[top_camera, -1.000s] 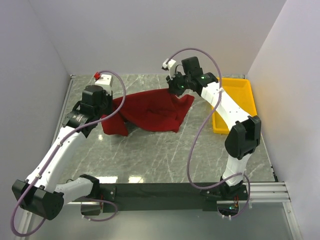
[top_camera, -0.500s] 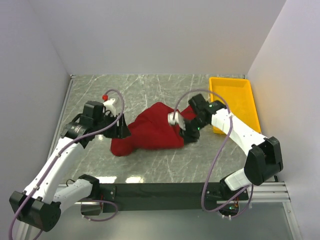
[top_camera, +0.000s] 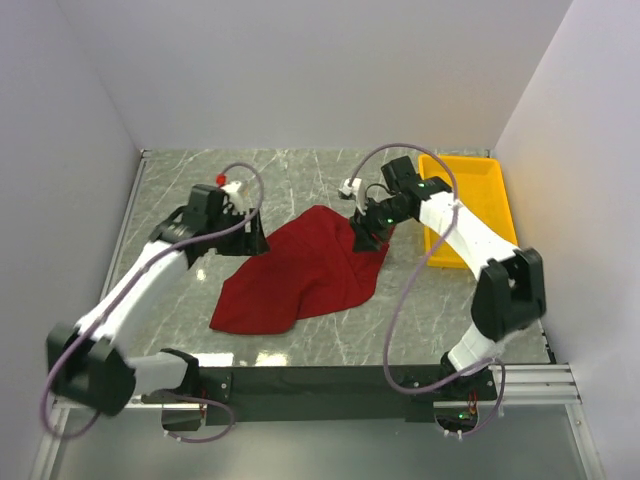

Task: Fold and stack the t-shirts
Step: Flatten the tshirt out

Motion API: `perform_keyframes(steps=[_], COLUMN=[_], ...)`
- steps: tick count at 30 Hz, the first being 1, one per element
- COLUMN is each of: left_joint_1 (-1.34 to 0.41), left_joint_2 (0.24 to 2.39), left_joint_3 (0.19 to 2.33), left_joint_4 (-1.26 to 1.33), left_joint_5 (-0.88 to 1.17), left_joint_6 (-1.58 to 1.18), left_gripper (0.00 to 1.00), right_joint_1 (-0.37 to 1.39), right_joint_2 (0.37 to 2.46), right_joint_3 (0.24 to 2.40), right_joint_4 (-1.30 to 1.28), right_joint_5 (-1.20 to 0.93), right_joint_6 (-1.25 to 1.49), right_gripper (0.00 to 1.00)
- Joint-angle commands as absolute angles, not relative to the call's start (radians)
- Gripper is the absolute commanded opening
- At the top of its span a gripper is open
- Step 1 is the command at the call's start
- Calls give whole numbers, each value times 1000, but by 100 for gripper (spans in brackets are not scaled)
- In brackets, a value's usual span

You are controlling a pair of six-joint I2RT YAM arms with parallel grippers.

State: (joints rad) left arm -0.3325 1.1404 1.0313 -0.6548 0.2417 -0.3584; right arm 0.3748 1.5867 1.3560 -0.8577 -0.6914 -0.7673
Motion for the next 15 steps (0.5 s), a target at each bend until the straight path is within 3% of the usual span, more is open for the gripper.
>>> perform_keyframes(steps=[1,6,11,15], left_joint_1=[-327,-325,-314,-314], left_joint_2=[1268,1463,1595,1683], left_joint_3=[1012,1055,1084,1121], left_joint_4=[-526,-497,-420,-431], left_joint_5=[190,89,141,190], left_joint_6=[-281,-256,-282,-281], left_gripper=[74,72,68,55], right_joint_1=[356,336,316,308], right_joint_2=[1696,1735,1749,1758], right_joint_3=[1414,1414,1394,1397], right_joint_4=[-772,-723,-707,-716], right_joint_5=[-727,-684,-673,-664], right_joint_6=[-582,-485,-457,-449], right_gripper=[56,56,55,55])
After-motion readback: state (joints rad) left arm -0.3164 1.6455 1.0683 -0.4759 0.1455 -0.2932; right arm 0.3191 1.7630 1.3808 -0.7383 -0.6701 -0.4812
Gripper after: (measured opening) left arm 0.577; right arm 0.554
